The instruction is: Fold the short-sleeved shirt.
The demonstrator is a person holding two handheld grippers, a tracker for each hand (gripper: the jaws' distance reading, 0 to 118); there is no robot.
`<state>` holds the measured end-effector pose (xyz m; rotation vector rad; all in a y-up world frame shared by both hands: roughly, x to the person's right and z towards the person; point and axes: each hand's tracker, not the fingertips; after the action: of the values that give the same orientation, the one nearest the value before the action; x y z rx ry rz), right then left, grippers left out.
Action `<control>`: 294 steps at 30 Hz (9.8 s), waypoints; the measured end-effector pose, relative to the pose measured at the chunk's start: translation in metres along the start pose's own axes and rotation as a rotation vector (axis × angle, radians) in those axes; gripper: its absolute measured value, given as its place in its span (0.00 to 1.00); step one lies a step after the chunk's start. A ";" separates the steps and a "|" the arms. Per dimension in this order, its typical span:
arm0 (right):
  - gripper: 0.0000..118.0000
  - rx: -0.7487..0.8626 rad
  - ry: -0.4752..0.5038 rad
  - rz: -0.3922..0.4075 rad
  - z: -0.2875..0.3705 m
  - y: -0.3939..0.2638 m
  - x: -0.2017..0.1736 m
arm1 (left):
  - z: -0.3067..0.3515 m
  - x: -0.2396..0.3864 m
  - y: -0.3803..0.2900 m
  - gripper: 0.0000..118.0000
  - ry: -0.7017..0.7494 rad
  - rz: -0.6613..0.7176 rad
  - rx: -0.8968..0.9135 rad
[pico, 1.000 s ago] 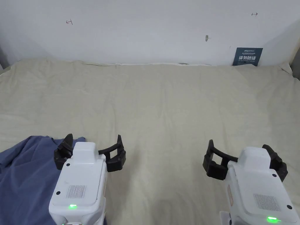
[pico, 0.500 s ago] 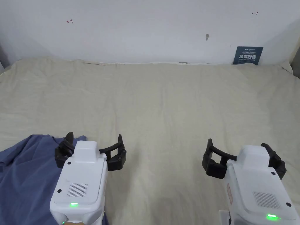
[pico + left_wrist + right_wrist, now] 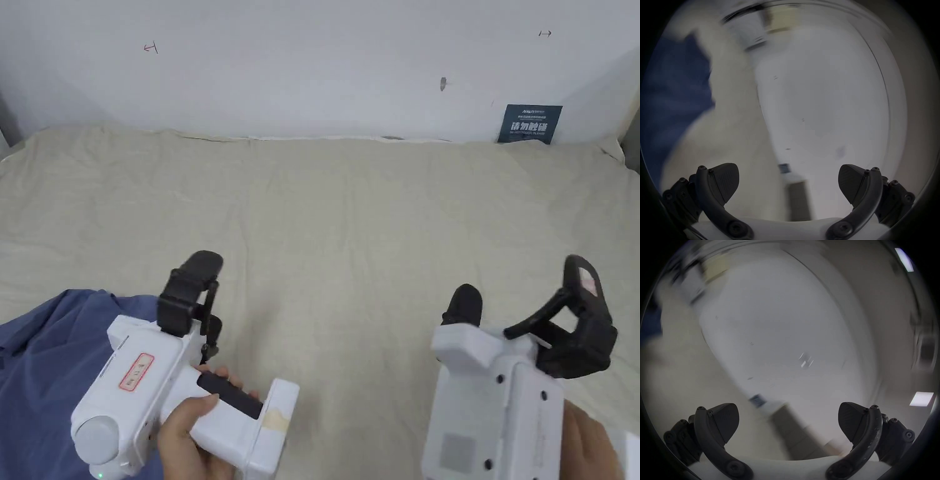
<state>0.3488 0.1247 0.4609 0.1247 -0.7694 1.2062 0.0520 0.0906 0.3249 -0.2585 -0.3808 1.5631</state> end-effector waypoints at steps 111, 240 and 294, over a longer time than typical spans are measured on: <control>0.01 -0.202 0.965 -1.054 -0.045 0.125 -0.044 | -0.010 -0.029 0.168 0.99 0.951 -1.201 -0.345; 0.02 -0.466 0.632 -1.077 -0.042 -0.066 0.060 | 0.029 -0.078 -0.077 0.95 0.848 -1.298 -0.710; 0.09 -0.526 0.691 -1.018 -0.266 -0.072 0.079 | -0.160 0.153 0.038 0.07 0.436 -1.287 -0.260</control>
<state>0.5473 0.2860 0.3321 -0.3009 -0.2885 0.0216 0.0752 0.2562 0.1743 -0.4265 -0.2936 0.1760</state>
